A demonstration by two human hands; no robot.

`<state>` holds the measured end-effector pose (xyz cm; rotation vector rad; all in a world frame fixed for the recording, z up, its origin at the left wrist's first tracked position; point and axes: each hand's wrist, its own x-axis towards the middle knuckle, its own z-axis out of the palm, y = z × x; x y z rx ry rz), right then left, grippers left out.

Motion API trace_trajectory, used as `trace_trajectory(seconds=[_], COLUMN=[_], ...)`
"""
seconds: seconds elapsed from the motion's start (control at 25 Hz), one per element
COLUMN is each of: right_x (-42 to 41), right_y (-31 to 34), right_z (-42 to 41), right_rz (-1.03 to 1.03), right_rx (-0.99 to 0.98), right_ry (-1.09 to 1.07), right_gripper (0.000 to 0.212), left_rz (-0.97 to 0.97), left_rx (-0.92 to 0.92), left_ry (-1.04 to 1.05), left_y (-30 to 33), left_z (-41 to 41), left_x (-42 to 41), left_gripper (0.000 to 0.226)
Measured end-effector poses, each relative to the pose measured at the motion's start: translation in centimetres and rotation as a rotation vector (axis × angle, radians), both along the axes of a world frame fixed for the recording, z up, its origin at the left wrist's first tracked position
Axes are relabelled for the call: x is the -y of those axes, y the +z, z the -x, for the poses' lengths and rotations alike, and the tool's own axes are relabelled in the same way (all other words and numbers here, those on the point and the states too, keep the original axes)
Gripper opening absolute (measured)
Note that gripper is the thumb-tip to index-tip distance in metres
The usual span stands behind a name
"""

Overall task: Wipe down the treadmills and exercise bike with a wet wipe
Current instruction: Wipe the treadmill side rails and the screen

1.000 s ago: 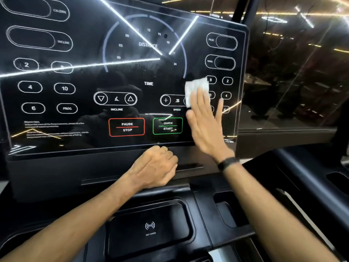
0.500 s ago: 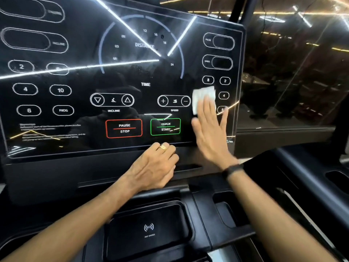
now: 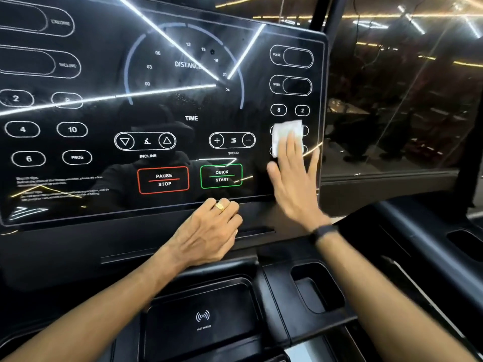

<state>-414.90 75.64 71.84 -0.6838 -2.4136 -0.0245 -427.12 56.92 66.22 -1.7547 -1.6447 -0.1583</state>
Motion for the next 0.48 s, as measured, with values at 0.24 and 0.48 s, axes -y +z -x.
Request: trace_trajectory(seconds=[0.24, 0.48], right_x=[1.6, -0.6], right_y=[-3.2, -4.8], right_z=[-0.8, -3.1], right_rz=[-0.025, 0.007], right_rx=[0.032, 0.023], right_ry=[0.056, -0.047], right_gripper=[0.075, 0.077], left_rz=[0.025, 0.037], left_rx=[0.0, -0.009], left_ry=[0.043, 0.004], left_y=[0.1, 0.0], left_z=[0.1, -0.2], left_x=[0.3, -0.1], left_gripper=[0.028, 0.027])
